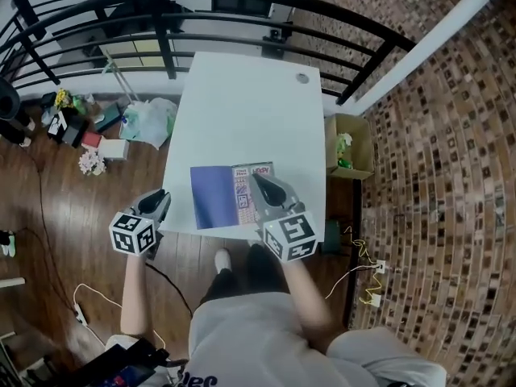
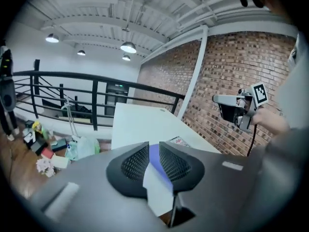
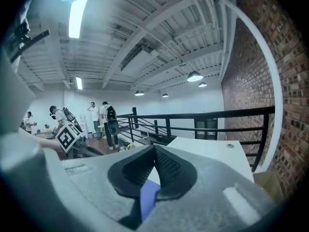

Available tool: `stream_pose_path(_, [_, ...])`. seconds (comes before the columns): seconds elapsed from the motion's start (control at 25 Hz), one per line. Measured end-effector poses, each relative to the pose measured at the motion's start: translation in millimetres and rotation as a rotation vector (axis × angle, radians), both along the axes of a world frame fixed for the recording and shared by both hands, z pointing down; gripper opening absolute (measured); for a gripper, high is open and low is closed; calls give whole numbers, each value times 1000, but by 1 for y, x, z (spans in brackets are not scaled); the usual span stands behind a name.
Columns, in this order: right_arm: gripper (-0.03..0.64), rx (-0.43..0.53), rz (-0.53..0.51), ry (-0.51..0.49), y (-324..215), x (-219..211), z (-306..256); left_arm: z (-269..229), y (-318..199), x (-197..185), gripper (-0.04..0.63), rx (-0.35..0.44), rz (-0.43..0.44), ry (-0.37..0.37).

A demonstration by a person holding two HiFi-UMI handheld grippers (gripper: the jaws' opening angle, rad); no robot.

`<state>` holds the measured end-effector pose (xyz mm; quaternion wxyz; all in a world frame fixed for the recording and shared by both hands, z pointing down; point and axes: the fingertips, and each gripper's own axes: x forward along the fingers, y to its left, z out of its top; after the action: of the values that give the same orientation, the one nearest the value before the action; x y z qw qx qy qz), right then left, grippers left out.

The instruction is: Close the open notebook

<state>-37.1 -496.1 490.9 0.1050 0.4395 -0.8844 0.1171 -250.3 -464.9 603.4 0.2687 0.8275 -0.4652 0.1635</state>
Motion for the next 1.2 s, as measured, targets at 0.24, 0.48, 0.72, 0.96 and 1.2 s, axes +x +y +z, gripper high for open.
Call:
stream_pose_path(0.24, [-9,-56,-1,16,-15,7,34,58,-4,-9,212,-149,92,58])
stream_pose_path(0.48, [-9,-115,12,29,-11,14,58,103,5,18,331,-315,166,189])
stream_pose_path(0.72, [-9,-150,24,43,-7,24,78,123,2,45,214,-370,142,273])
stream_pose_path(0.96, [-9,-164,37,55,-5,30,87,135,6,55,170,-428,137,312])
stream_pose_path(1.2, [-9,-144,45,33,-6,30,83,142,9,58,60,-447,125,299])
